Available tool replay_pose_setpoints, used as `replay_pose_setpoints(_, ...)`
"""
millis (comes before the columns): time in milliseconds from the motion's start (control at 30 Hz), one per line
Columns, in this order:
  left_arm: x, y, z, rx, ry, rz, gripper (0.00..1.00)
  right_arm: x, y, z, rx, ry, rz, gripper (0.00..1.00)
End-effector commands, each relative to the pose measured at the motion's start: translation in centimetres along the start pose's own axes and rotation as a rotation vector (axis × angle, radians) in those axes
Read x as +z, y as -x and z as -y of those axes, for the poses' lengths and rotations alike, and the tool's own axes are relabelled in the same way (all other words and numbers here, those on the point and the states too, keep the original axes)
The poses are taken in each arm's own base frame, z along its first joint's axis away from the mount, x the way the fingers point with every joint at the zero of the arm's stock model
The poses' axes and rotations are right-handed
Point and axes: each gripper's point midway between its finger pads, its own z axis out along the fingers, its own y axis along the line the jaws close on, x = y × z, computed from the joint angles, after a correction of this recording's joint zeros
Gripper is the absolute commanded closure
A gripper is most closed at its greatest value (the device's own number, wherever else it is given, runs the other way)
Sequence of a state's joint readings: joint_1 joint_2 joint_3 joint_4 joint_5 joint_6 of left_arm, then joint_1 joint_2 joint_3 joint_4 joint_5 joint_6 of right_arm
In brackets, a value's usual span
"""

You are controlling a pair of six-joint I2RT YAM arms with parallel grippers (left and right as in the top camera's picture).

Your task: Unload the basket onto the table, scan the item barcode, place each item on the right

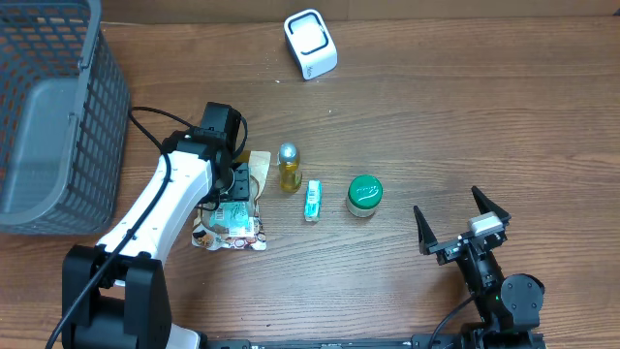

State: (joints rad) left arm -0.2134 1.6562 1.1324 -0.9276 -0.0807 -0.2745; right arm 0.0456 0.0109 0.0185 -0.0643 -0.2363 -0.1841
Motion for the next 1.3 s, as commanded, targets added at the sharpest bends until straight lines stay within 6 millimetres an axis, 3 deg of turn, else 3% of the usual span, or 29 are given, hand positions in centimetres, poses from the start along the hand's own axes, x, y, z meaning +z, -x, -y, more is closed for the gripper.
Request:
replay_pose_setpoints(0, -0.2, 0.5, -0.6, 0.002, 0.034, 0.008, 0.38, 0.0, -0.2, 0.0, 0.006, 0.000, 0.001, 0.00)
replay_pose_setpoints(267, -0.2, 0.7, -1.7, -0.065, 0.017, -0.001, 0.41, 0.0, -0.2, 0.0, 0.006, 0.000, 0.001, 0.00)
replay_pose_setpoints(600, -0.3, 1.2, -6.1, -0.180, -0.004, -0.014, 0.29, 0.0, -0.2, 0.0, 0.006, 0.000, 0.001, 0.00)
replay_pose_setpoints(767, -0.2, 1.2, -7.4, -0.215, 0.008, -0.017, 0.20, 0.0, -0.2, 0.0, 0.006, 0.000, 0.001, 0.00)
replay_pose_setpoints(833, -0.2, 1.2, -7.5, -0.218, 0.010, -0.017, 0.10, 0.0, -0.2, 0.0, 0.006, 0.000, 0.001, 0.00)
replay_pose_setpoints(867, -0.2, 1.2, -7.5, -0.217, 0.009, -0.017, 0.00, 0.0, -0.2, 0.0, 0.006, 0.000, 0.001, 0.00)
replay_pose_setpoints(1267, -0.2, 1.2, -7.5, -0.217, 0.009, -0.017, 0.00, 0.0, -0.2, 0.0, 0.006, 0.000, 0.001, 0.00)
